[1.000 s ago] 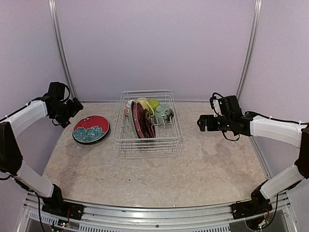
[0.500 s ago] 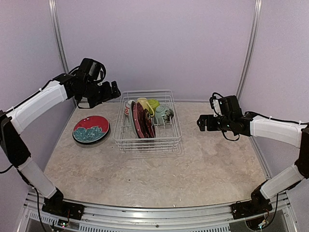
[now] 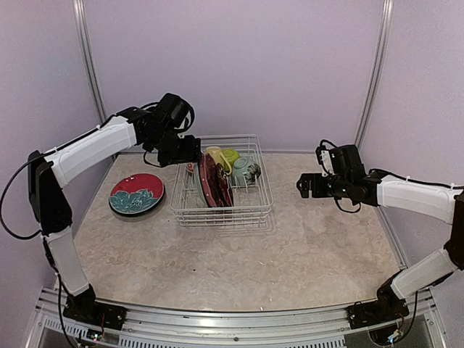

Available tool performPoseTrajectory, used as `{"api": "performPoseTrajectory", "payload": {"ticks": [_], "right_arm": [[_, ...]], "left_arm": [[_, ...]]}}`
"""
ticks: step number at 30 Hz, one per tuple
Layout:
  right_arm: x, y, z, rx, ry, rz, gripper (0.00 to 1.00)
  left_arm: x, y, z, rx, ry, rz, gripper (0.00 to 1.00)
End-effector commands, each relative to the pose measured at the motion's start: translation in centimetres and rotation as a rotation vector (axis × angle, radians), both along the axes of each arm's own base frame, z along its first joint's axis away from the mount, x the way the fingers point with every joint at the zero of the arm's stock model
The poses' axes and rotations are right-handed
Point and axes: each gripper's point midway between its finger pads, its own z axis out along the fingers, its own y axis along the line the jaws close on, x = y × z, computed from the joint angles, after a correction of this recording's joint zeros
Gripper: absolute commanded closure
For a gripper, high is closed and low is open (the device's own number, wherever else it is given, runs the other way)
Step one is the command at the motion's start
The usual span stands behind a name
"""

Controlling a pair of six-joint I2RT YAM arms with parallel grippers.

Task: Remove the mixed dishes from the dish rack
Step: Grab the plate from the dish rack.

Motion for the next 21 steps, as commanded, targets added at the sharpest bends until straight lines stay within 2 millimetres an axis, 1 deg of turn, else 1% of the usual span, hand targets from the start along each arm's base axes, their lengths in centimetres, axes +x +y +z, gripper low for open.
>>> {"api": "performPoseTrajectory", "payload": {"ticks": [1, 5, 9, 11, 17, 21], "right_arm": [[-0.6, -0.1, 0.2, -0.003, -0.005, -0.002, 0.00], [-0.6, -0.1, 0.1, -0.005, -0.004, -0.001, 0.00], [-0.4, -0.5, -0.1, -0.027, 0.004, -0.018, 0.00], [-0.3, -0.4, -0.3, -0.028, 0.011, -0.019, 0.00], [0.1, -1.4, -1.0, -0.065, 0.041, -0.088, 0.00], [0.6, -1.9, -1.1, -0.074, 0.052, -0.134, 0.00]], "left_arm": [[0.4, -0.2, -0.9, 0.076, 0.021, -0.005, 0.25], [1.0, -0.3, -1.9, 0.123, 0.030, -0.004, 0.35], [1.3, -0.8, -2.6, 0.156, 0.043, -0.015, 0.39], [1.5, -1.0, -3.2, 0.186, 0.050, -0.019, 0.43], [2.1, -0.9, -3.8, 0.267, 0.046, -0.002, 0.48], [2.3, -0.8, -5.1, 0.319, 0.067, 0.012, 0.52]]}}
